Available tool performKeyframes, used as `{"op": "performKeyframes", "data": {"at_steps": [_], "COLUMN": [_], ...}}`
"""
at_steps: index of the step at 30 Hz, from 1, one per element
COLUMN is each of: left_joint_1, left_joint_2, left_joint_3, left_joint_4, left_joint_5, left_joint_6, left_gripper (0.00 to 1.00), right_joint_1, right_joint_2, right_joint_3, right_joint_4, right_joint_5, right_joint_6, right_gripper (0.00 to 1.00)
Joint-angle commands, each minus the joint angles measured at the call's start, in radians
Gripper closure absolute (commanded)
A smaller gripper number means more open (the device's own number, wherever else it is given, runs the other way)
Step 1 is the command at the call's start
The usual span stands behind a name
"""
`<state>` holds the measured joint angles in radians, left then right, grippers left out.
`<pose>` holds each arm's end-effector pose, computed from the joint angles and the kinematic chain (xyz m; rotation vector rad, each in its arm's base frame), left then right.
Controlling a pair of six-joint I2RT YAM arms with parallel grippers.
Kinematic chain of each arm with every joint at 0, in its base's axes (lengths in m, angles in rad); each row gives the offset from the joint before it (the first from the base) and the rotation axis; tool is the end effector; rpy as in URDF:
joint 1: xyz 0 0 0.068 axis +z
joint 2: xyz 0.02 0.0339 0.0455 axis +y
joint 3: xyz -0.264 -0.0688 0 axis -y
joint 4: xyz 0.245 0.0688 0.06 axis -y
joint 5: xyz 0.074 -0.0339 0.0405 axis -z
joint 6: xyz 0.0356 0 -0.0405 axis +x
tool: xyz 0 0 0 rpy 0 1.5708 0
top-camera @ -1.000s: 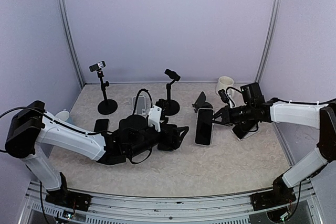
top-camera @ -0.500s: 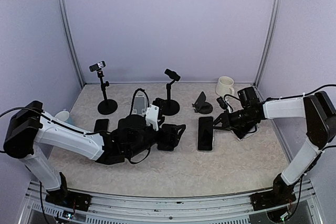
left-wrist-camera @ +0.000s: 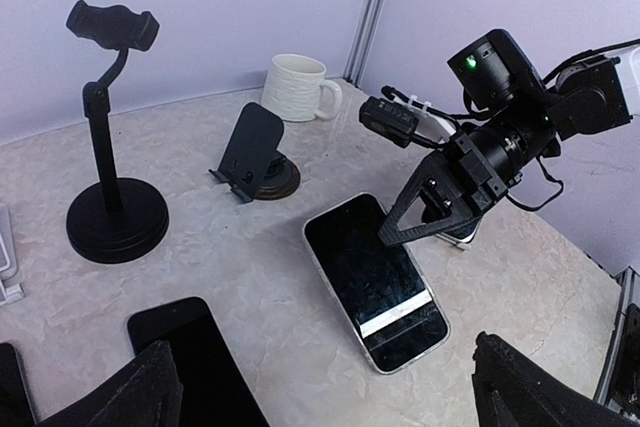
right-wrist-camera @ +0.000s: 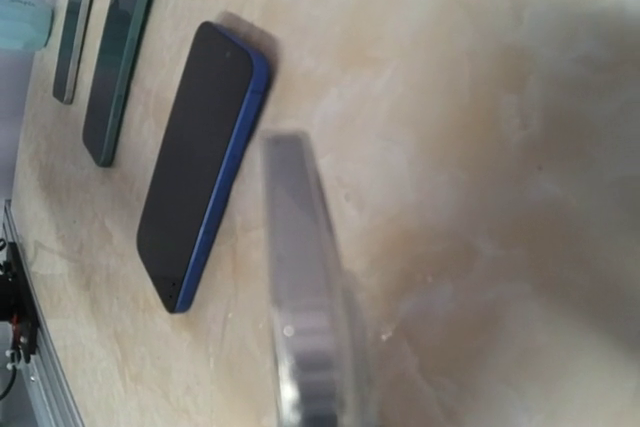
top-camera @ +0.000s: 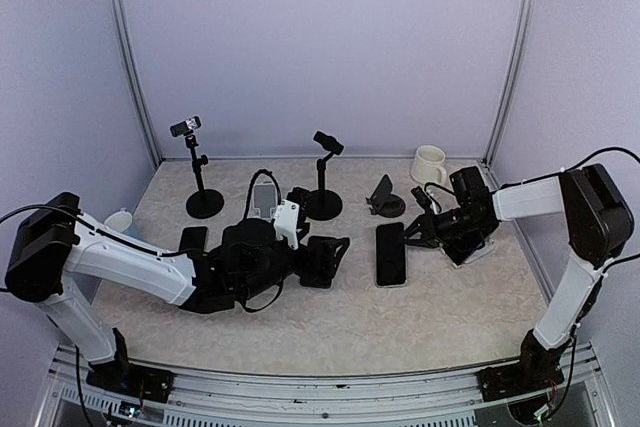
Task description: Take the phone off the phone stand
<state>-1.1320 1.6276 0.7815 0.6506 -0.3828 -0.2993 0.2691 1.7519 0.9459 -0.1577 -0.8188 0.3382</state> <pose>0.1596 -0.3088 0.2126 0.4616 1.7456 -0.7002 0.3175 0.1145 0.1572 -0.2550 2.5281 1.2783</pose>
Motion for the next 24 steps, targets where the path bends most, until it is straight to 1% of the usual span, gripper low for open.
{"op": "performKeyframes", "data": {"at_steps": [1,11,16,21,24], "left_joint_1": [0.009,0.026,0.034,0.034,0.035], "left_joint_2": [-0.03,-0.054,-0.058,-0.06,-0.061], "left_joint_3": [-0.015,-0.041,-0.044,-0.041,-0.041], "left_joint_4": [-0.006,-0.007,-0.006,-0.005,-0.005], "left_joint_5": [-0.01,-0.004,0.007,0.009,0.007], "left_joint_6": [-0.005,-0.005,0.0,0.008,0.01], "left_gripper": [0.01,0.01,0.01,0.01,0.01], "right_joint_1": [-0.013,-0.012,-0.012,-0.013,-0.013], "right_joint_2": [0.053,0.107,0.117,0.123,0.116], "right_joint_3": [0.019,0.041,0.047,0.056,0.06], "right_joint_4": [0.041,0.035,0.025,0.008,-0.001], "right_joint_5": [0.074,0.149,0.187,0.219,0.239], "right_joint_6": [-0.011,-0.008,-0.01,-0.01,-0.011], "right_gripper": [1.0,0.99,0.89,0.76,0.7]}}
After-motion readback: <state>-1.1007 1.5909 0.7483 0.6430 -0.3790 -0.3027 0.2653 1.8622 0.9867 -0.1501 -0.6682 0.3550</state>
